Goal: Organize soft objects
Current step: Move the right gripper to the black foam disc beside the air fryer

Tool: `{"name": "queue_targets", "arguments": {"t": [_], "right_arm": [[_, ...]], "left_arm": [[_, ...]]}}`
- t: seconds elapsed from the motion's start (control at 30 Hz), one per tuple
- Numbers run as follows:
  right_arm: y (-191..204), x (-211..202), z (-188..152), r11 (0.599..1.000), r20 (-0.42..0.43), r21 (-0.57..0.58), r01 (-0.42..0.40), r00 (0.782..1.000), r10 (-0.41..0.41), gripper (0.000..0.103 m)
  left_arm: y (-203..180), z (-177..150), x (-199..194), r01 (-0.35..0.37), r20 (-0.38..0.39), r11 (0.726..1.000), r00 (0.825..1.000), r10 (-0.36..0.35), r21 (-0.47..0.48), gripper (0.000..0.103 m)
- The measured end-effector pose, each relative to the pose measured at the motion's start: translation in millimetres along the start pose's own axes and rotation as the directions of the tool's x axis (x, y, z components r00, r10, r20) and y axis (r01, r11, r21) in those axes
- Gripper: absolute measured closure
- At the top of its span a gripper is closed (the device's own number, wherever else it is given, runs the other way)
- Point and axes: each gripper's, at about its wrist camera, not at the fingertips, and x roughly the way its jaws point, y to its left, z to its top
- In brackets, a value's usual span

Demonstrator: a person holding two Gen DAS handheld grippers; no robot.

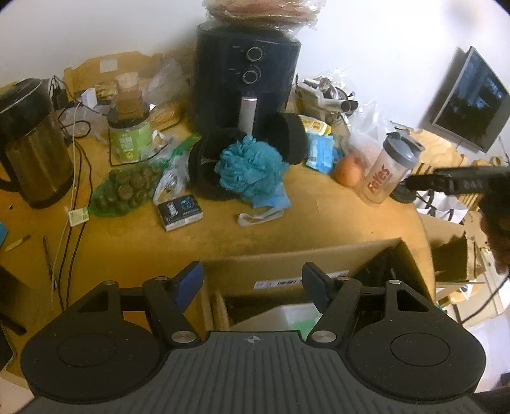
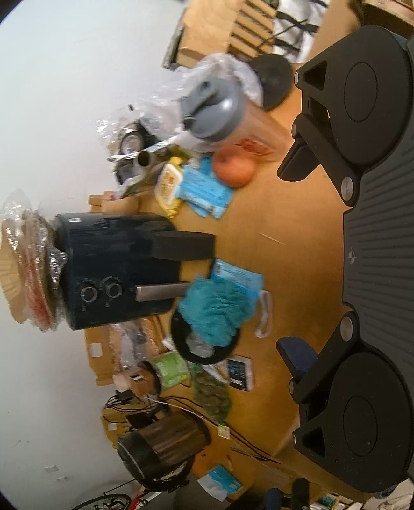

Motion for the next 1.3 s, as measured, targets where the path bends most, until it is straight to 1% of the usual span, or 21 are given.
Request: {"name": "queue_targets", "arguments": {"t": [0.17, 0.27, 0.47, 0.63, 0.73, 0.83, 1.03, 1.17, 1.3], "right_arm": [[-7, 15, 28, 0.999, 0.038, -0.035, -0.023, 0.999, 0.024, 0.0], [-6, 24, 45, 0.998, 0.047, -0.066, -0.018, 0.999, 0.021, 0.0], [-4, 34, 72, 0.995, 0.066, -0.098, -0.029, 0.997, 0.035, 0.0], [-9, 40, 86, 0.995, 0.075, -0.088, -0.035, 0.996, 0.042, 0.0], [-13, 48, 90, 0.996, 0.072, -0.081, -0.047, 0.996, 0.052, 0.0], [-11, 59, 95, 0.993, 0.052, -0.113, -0.045, 0.997, 0.051, 0.0], [1, 81, 100, 0.986, 0.047, -0.151, -0.071, 0.996, 0.079, 0.0], [7, 98, 95, 0.983, 0.045, -0.163, -0.081, 0.995, 0.089, 0.0], [3, 116, 84, 0.988, 0.033, -0.127, -0.085, 0.995, 0.09, 0.0]], "left_arm": [[-7, 13, 4, 0.027, 0.003, 1.0, 1.0, -0.027, 0.013, 0.035], [-12, 19, 5, 0.039, 0.015, 0.999, 0.999, -0.04, 0.021, 0.035], [-22, 29, 0, 0.062, 0.067, 0.998, 0.996, -0.064, 0.032, 0.035], [-21, 30, -6, 0.056, 0.107, 0.998, 0.993, -0.058, 0.016, 0.035], [-15, 30, -9, 0.039, 0.112, 0.999, 0.993, -0.039, -0.004, 0.035], [-8, 26, -13, 0.024, 0.114, 1.0, 0.993, -0.021, -0.02, 0.035], [-3, 17, -12, -0.001, 0.091, 1.0, 0.996, 0.003, -0.023, 0.035], [4, 11, -15, -0.028, 0.086, 0.999, 0.996, 0.031, -0.041, 0.035], [10, 7, -17, -0.038, 0.08, 0.998, 0.996, 0.042, -0.054, 0.035]]}}
